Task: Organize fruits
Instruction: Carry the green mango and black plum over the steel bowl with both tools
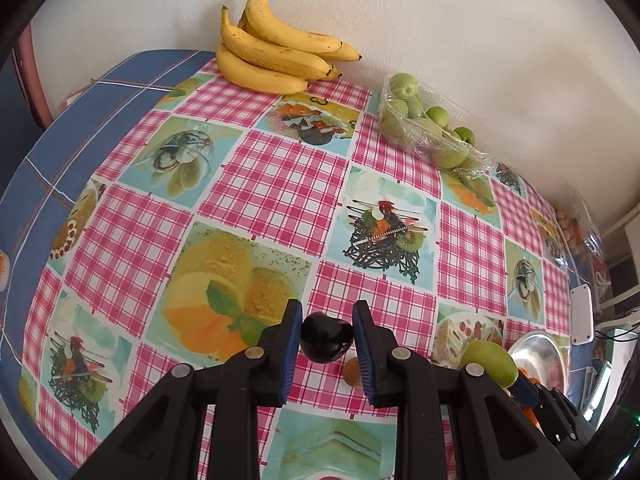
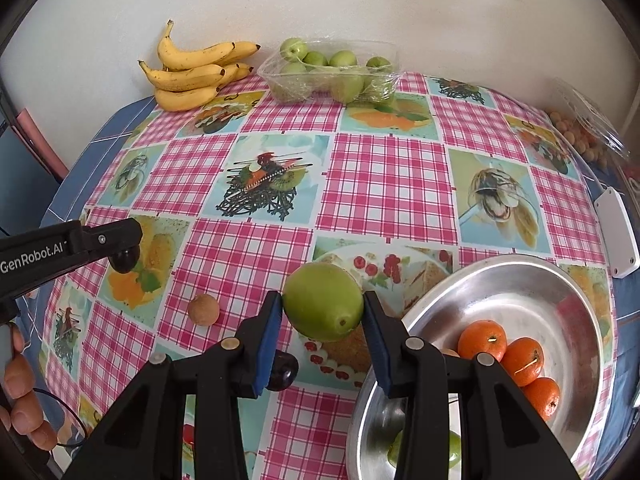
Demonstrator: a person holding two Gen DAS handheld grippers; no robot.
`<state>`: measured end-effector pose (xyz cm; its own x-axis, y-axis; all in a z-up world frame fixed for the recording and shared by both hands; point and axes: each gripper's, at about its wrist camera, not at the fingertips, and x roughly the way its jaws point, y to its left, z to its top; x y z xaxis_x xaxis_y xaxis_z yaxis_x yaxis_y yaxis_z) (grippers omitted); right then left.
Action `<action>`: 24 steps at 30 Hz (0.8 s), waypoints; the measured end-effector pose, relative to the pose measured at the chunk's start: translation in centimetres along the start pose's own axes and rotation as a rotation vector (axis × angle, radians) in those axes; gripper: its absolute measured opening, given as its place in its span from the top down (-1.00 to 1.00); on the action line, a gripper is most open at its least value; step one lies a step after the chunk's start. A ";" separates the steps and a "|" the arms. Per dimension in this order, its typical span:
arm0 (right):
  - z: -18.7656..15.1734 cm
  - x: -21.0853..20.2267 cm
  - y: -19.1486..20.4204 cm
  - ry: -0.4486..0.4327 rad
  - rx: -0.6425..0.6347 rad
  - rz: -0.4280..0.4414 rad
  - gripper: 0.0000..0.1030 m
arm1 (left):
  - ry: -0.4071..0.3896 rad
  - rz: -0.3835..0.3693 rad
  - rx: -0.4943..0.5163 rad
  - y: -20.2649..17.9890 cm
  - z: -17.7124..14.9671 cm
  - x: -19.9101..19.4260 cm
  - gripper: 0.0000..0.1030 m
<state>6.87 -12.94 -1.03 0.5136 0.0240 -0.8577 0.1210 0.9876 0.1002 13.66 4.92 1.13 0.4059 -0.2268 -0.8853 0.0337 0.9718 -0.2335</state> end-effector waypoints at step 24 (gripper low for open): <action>-1.7 -3.9 -6.1 -0.016 0.171 -0.019 0.18 | -0.014 -0.072 0.146 -6.4 -1.6 -2.2 0.46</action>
<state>2.63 -18.80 0.86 0.5232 0.0020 -0.8522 0.2729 0.9469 0.1698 11.03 -0.88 3.95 0.4101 -0.2965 -0.8625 0.1954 0.9523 -0.2345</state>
